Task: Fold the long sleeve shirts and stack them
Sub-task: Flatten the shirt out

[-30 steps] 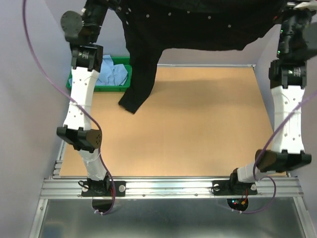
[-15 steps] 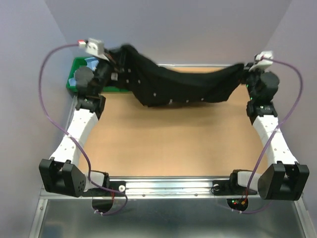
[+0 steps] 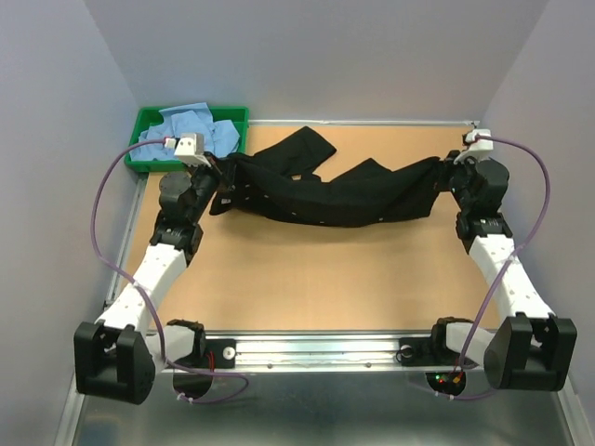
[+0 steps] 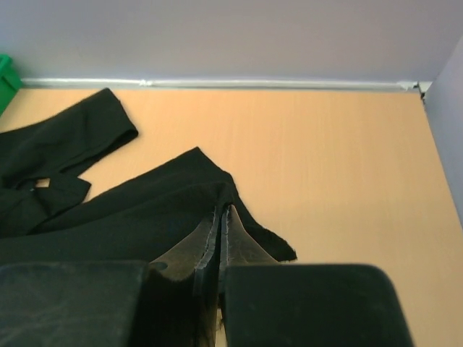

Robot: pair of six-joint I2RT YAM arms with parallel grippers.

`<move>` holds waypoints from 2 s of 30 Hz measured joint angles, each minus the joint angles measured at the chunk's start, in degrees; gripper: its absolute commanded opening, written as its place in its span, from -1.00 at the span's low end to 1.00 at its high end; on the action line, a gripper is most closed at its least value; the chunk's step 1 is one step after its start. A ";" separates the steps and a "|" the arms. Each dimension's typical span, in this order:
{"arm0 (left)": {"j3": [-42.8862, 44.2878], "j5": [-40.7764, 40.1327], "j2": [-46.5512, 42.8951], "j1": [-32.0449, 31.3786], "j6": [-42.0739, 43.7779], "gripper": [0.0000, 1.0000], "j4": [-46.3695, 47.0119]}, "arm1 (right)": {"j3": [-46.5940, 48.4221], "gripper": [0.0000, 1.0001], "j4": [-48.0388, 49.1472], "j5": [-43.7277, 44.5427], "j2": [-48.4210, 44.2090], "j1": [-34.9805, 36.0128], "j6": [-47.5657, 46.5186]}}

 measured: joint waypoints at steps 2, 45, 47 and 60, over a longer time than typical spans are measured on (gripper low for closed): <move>0.85 -0.66 2.10 0.00 0.00 -1.00 0.48 | 0.09 -0.99 0.35 -0.15 2.62 0.00 -0.04; -12.17 -12.79 -29.33 -0.04 -13.11 0.66 -33.62 | -16.48 0.41 -25.33 -8.68 -36.57 0.00 16.48; -12.17 -17.16 -34.12 -0.07 -15.56 0.80 -38.75 | -16.39 0.60 -27.78 -8.85 -39.71 0.00 18.91; -10.10 -18.14 -27.36 -0.09 -14.91 0.80 -41.40 | -7.93 0.59 -33.59 -7.10 -15.10 0.00 21.77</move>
